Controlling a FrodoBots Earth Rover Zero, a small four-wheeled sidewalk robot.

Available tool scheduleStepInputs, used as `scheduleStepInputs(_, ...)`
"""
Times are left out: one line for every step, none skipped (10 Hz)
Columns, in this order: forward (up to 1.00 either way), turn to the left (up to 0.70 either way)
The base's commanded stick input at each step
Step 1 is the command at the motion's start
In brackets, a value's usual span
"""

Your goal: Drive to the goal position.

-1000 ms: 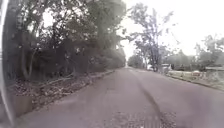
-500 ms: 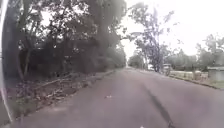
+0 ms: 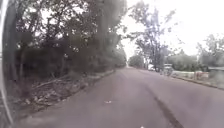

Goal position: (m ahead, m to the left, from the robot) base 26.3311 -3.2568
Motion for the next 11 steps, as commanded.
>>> scheduleStepInputs(0.7,0.01)
scheduleStepInputs(0.7,0.01)
scheduleStepInputs(0.7,0.01)
scheduleStepInputs(0.7,0.01)
scheduleStepInputs(0.7,0.01)
scheduleStepInputs(0.7,0.01)
scheduleStepInputs(0.7,-0.09)
scheduleStepInputs(0.7,-0.19)
scheduleStepInputs(0.7,-0.3)
scheduleStepInputs(0.7,-0.14)
scheduleStepInputs(0.7,0.01)
